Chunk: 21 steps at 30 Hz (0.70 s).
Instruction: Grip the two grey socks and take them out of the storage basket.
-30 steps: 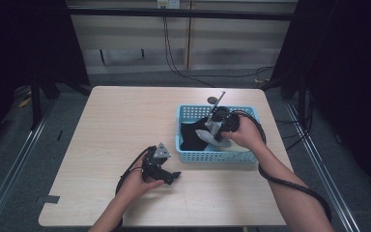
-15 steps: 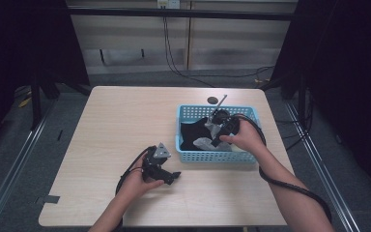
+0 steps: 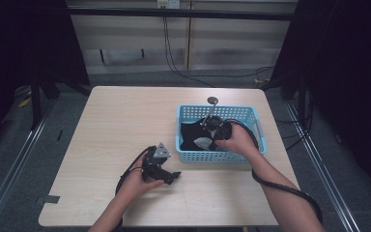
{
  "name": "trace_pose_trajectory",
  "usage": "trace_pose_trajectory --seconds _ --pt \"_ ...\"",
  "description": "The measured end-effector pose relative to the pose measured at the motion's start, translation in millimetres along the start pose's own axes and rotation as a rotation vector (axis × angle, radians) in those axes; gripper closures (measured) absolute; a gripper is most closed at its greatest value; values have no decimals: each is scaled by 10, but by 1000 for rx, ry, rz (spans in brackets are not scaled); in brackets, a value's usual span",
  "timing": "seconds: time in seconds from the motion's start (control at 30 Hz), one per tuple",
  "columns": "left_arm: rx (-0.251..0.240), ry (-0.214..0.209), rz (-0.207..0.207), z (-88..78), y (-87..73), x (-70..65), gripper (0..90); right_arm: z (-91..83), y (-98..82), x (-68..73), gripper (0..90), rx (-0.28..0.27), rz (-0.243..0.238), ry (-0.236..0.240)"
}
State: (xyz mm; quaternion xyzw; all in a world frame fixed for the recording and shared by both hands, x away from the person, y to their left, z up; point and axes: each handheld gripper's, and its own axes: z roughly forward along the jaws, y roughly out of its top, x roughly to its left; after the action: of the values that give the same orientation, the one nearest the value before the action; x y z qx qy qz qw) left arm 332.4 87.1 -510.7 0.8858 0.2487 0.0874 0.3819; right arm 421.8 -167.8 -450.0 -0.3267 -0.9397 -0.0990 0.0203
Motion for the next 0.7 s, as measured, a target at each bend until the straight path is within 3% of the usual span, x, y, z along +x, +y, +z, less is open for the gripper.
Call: trace_pose_trajectory --seconds 0.27,0.7 --pt "0 0 2 1 0 1 83 -308 -42 -17 815 -60 4 -22" --pt "-1 0 1 1 0 0 83 -698 -114 -24 823 -65 0 -52"
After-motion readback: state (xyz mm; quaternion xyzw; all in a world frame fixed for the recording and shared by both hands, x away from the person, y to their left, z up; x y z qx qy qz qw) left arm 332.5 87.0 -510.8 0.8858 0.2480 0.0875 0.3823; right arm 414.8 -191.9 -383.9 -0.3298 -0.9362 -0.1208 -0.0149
